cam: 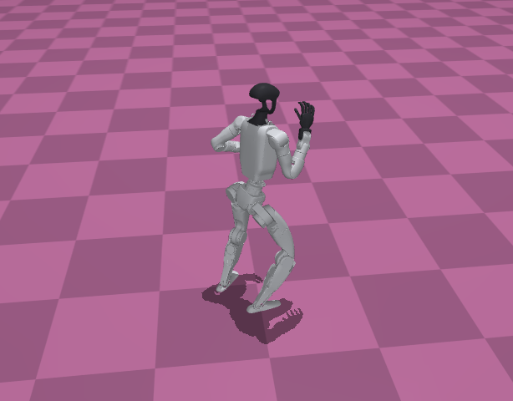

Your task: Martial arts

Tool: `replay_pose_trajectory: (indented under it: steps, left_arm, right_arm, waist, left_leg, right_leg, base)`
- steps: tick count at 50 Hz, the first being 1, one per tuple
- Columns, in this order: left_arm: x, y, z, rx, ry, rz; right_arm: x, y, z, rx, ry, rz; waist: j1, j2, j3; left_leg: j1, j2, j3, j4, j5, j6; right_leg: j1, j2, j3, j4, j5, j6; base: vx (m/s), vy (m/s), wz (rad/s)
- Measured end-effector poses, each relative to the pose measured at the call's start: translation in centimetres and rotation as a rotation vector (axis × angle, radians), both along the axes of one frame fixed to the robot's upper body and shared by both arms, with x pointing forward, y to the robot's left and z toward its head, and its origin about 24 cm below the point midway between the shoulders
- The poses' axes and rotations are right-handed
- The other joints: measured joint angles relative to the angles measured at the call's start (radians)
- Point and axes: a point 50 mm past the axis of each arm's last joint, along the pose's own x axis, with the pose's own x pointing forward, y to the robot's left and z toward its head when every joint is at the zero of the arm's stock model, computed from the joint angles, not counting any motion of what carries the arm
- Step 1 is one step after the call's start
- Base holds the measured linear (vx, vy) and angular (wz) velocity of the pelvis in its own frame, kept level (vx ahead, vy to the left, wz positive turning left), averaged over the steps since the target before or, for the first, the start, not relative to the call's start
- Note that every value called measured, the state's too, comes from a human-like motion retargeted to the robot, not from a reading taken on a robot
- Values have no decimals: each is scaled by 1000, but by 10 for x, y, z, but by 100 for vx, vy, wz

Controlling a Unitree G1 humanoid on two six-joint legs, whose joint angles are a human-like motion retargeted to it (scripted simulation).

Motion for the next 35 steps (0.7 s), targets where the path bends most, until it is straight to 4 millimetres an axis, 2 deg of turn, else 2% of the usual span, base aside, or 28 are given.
replay_pose_trajectory:
  steps: [5, 10, 15, 20, 26, 30, 35]
  left_arm:
    - [-22, 16, -2, 102, 104, -8]
    - [-28, 22, -2, 157, 157, -41]
    - [-20, 18, -1, 159, 145, -73]
    - [-6, 7, 0, 118, 88, -97]
    - [13, -10, 0, 53, 2, -130]
    - [25, -21, 5, 15, -65, -153]
    - [43, -34, 25, -17, -201, -187]
  right_arm:
    - [-11, 2, 14, 73, -111, 60]
    - [-19, 3, 19, 90, -174, 92]
    - [-24, 0, 18, 69, -205, 62]
    - [-27, -3, 15, 29, -207, -3]
    - [-24, -7, 10, -33, -185, -91]
    - [-17, -8, 4, -66, -137, -123]
    - [-6, -6, -6, -103, -46, -112]
  waist:
    - [14, -13, -15]
    - [16, 14, -34]
    - [36, 72, -37]
    - [71, 139, -29]
    - [110, 203, -13]
    - [128, 220, -8]
    - [150, 221, -11]
  left_leg:
    - [-52, 103, 34, 111, 31, -17]
    - [-127, 242, 69, 301, 18, -3]
    - [-222, 385, 45, 558, -8, 32]
    - [-314, 462, -24, 768, -25, 71]
    - [-415, 439, -104, 906, -56, 106]
    - [-480, 371, -127, 929, -90, 123]
    - [-559, 263, -126, 877, -127, 124]
  right_leg:
    - [51, 30, -98, -35, -52, -35]
    - [89, 100, -174, -66, -70, -70]
    - [120, 204, -228, -100, -76, -108]
    - [144, 303, -255, -126, -78, -147]
    - [164, 378, -264, -135, -81, -173]
    - [158, 384, -257, -101, -93, -173]
    - [144, 365, -243, -45, -109, -166]
  base:
    - [7, -29, 35]
    - [3, -28, -2]
    - [2, -26, -43]
    - [4, -22, -69]
    - [5, -15, -73]
    - [7, -10, -75]
    - [14, -8, -80]
